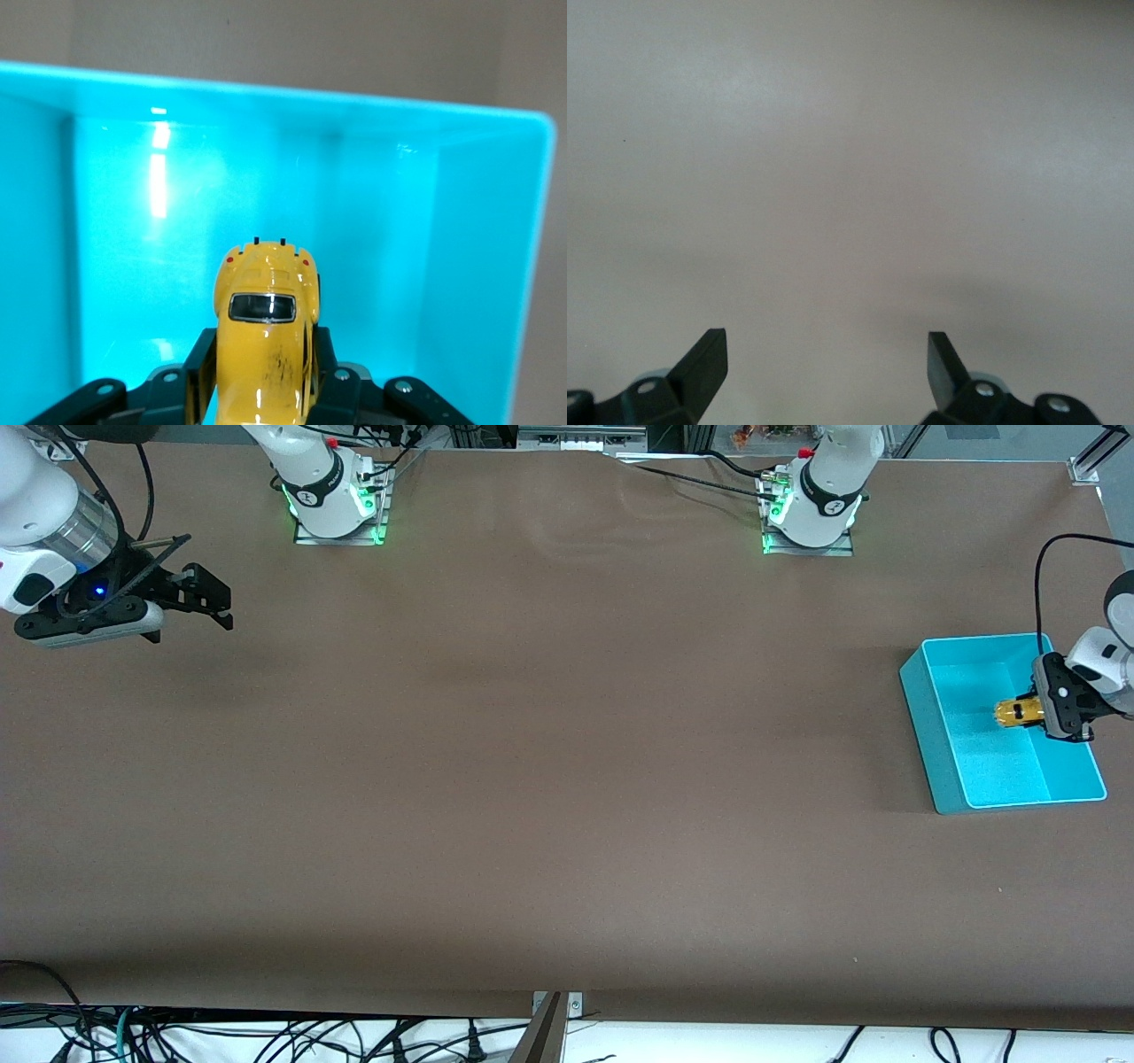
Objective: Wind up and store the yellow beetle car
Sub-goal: 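Lift the yellow car with the left gripper and lower it into the cyan bin, then open the left gripper and release the car in the bin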
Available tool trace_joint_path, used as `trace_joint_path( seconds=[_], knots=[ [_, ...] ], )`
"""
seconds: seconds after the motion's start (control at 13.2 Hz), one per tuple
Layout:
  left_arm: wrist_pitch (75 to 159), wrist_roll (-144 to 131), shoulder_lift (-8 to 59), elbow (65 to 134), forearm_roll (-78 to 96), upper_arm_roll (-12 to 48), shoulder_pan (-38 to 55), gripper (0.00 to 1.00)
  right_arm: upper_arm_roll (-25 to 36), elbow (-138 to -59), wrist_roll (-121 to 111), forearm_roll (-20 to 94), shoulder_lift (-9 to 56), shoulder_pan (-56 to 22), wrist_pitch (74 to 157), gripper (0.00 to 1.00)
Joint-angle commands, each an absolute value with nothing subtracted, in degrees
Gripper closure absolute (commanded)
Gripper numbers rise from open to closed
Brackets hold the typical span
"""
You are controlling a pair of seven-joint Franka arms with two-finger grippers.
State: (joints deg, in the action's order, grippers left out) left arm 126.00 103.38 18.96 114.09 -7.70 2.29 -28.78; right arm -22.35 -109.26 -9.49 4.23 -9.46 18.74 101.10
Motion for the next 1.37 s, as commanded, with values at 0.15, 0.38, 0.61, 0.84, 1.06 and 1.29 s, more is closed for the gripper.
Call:
trace_joint_path(
  seconds=[0.15, 0.38, 0.61, 0.84, 1.06, 1.29],
  knots=[
    [132.3, 105.6, 24.5, 115.0, -6.2, 2.5, -29.2, 0.82, -22.1, -108.0, -9.3, 5.0, -9.0, 18.6, 99.8, 0.00],
    [136.7, 105.6, 26.7, 115.8, -6.2, 2.5, -29.2, 0.81, -22.1, -108.1, -9.2, 5.0, -8.9, 18.6, 99.8, 0.00],
    [138.6, 105.5, 28.1, 115.9, -6.2, 2.5, -29.1, 0.77, -22.1, -108.1, -9.2, 5.0, -8.9, 18.6, 99.8, 0.00],
    [141.6, 105.4, 29.4, 117.0, -5.0, 2.5, -29.0, 0.60, -22.1, -108.1, -9.2, 5.0, -9.0, 18.6, 99.8, 0.00],
    [141.5, 105.2, 28.9, 116.8, -5.0, 2.5, -28.7, 0.15, -22.1, -108.1, -9.2, 5.0, -9.0, 18.6, 99.8, 0.00],
    [138.4, 104.9, 26.2, 116.3, -5.0, 2.5, -28.7, 0.00, -22.1, -108.1, -9.2, 5.0, -9.0, 18.6, 99.8, 0.00]
  ],
)
